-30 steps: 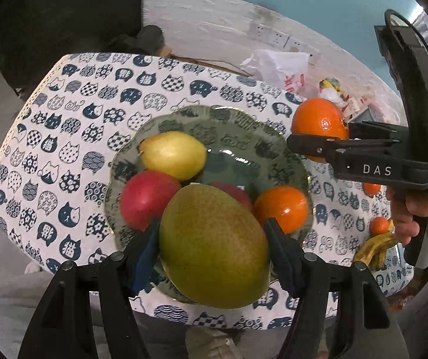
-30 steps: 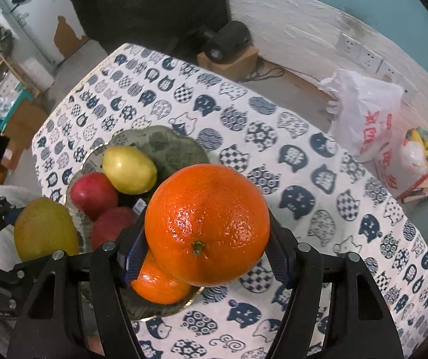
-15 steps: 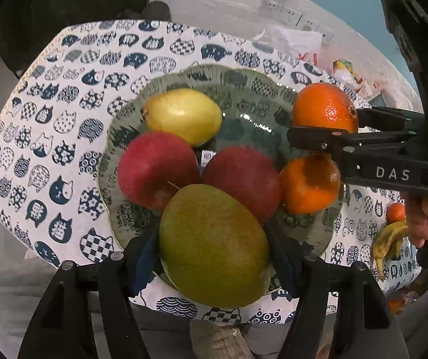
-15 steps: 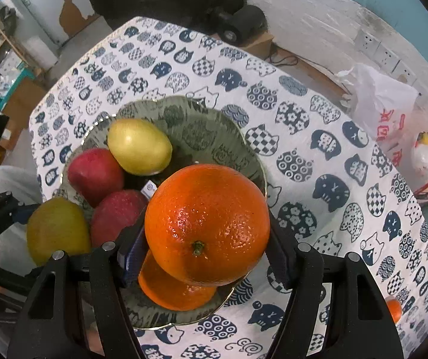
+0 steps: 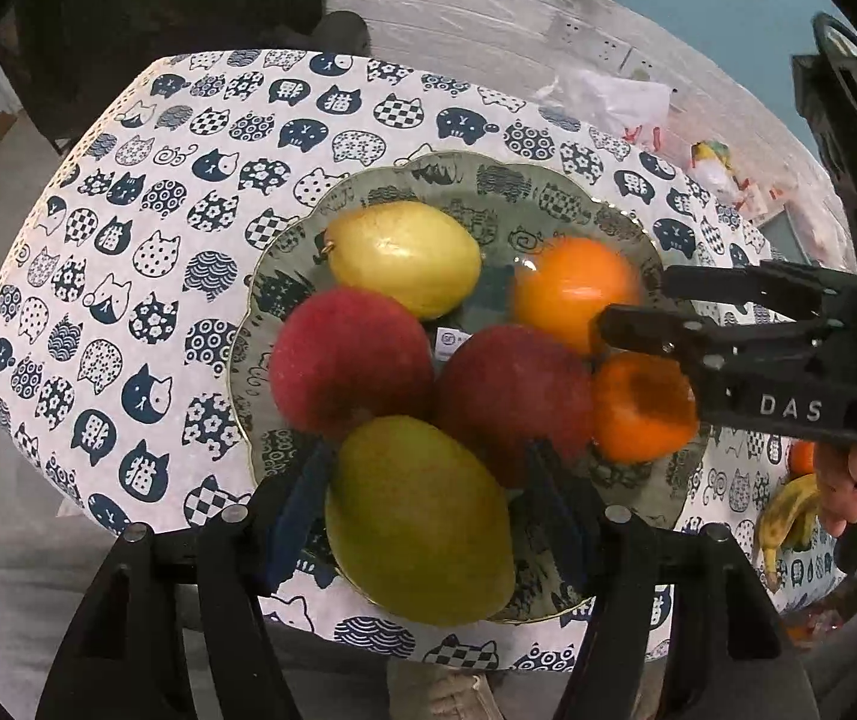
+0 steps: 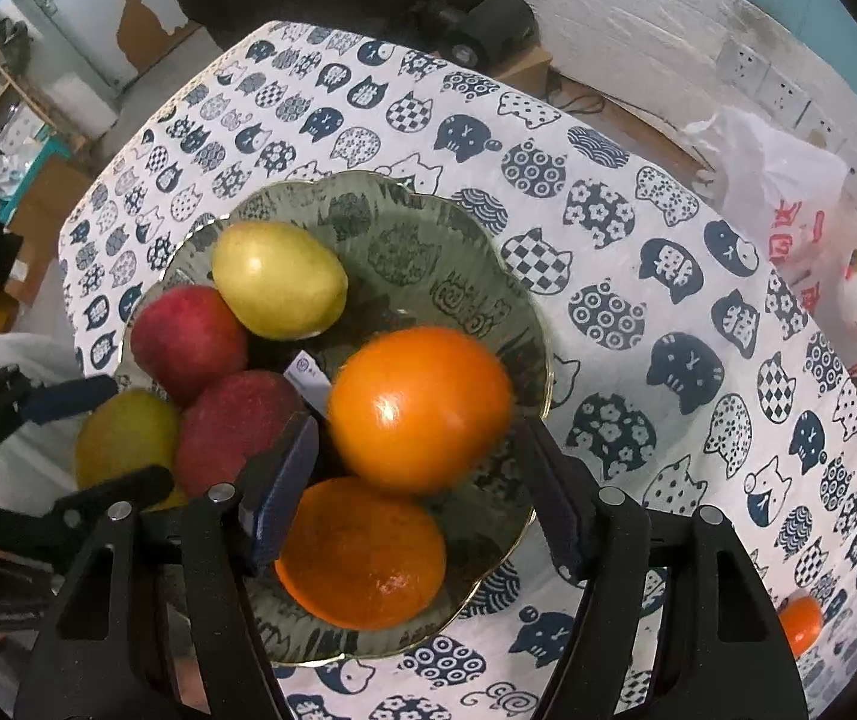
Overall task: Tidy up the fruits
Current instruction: 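Carry pear and orange onto the green glass plate and open both tools, then withdraw both open tools from the plate toward the bananas and tangerines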
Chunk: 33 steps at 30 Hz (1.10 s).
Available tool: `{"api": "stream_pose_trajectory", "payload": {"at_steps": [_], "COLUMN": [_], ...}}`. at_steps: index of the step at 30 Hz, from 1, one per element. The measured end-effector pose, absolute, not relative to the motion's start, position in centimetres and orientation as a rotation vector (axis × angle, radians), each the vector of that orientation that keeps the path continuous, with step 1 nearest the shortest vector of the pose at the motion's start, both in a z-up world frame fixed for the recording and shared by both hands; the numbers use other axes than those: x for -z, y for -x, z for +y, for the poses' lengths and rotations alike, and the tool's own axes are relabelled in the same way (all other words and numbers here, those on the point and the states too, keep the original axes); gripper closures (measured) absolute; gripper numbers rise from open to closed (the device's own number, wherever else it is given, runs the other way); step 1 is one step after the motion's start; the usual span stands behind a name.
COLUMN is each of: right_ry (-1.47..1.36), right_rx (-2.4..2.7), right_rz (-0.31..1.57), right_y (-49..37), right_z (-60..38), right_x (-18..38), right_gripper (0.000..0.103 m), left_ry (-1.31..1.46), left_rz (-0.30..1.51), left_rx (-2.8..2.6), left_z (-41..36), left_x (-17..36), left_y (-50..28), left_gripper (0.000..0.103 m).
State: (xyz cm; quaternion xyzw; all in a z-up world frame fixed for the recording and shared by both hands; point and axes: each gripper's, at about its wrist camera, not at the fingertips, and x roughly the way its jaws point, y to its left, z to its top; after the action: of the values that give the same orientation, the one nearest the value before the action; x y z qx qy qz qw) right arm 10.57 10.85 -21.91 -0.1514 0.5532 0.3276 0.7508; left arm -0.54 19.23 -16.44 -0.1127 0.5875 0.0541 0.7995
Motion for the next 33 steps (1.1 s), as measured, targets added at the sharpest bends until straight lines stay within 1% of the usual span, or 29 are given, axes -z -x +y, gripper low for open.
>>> {"api": "stream_pose_trajectory", "payload": {"at_steps": [17, 29, 33], "right_ry": [0.34, 0.307, 0.331], "right_rx": [-0.724, -0.709, -0.673], "right_rz": [1.202, 1.134, 1.11], "right_y": [-9.9, -8.9, -7.9], "right_z": [10.8, 8.5, 6.8], "right_x": [21.7, 17.8, 16.4], "right_gripper": [0.036, 0.036, 0.036], "left_ry": [0.214, 0.18, 0.164], "left_rz": [1.242, 1.202, 1.18], "left_rx": [-0.096, -0.069, -0.044], "left_z": [18.6, 16.8, 15.4], "left_x": [15.7, 13.9, 12.8], "left_y": [0.7, 0.3, 0.1], "left_gripper": [0.035, 0.035, 0.033]}}
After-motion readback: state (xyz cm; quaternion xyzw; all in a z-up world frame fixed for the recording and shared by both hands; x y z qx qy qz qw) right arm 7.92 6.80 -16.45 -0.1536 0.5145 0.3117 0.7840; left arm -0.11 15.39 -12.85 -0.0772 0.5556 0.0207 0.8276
